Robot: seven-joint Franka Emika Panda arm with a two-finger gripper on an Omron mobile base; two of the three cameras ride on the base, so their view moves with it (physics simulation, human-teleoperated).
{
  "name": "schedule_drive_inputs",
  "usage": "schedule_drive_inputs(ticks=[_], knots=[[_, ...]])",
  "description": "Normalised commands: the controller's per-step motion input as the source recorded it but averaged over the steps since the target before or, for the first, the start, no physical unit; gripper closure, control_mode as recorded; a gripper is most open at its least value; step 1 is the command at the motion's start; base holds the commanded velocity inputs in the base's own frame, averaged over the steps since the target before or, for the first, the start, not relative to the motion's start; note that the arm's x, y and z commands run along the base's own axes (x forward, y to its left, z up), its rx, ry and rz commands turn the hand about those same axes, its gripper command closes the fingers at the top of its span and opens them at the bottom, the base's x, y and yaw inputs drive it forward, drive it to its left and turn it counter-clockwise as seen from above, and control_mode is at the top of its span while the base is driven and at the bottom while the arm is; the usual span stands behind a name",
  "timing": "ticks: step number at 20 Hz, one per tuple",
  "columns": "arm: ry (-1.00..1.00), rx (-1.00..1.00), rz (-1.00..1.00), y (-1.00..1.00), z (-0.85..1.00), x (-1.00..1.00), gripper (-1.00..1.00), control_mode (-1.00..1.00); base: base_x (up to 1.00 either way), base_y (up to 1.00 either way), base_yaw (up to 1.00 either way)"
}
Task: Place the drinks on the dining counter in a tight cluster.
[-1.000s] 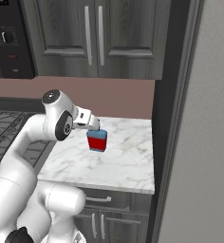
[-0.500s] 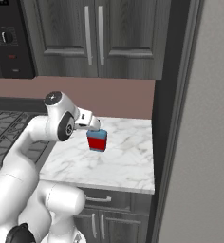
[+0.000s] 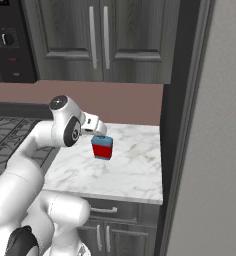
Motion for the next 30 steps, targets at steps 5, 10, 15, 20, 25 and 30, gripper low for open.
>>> schedule_drive_inputs(ticks=[5,10,15,20,25,30], knots=[[0.0,0.0,0.0,0.0,-0.04,0.17,-1.0,-1.0,0.0,0.0,0.0],[0.0,0.0,0.0,0.0,-0.06,0.17,-1.0,-1.0,0.0,0.0,0.0],[0.0,0.0,0.0,0.0,-0.06,0.13,-1.0,-1.0,0.0,0.0,0.0],[0.0,0.0,0.0,0.0,-0.09,0.12,-1.0,-1.0,0.0,0.0,0.0],[0.0,0.0,0.0,0.0,-0.08,0.1,-1.0,-1.0,0.0,0.0,0.0],[0.0,0.03,0.0,0.0,-0.11,0.07,-1.0,-1.0,0.0,0.0,0.0]])
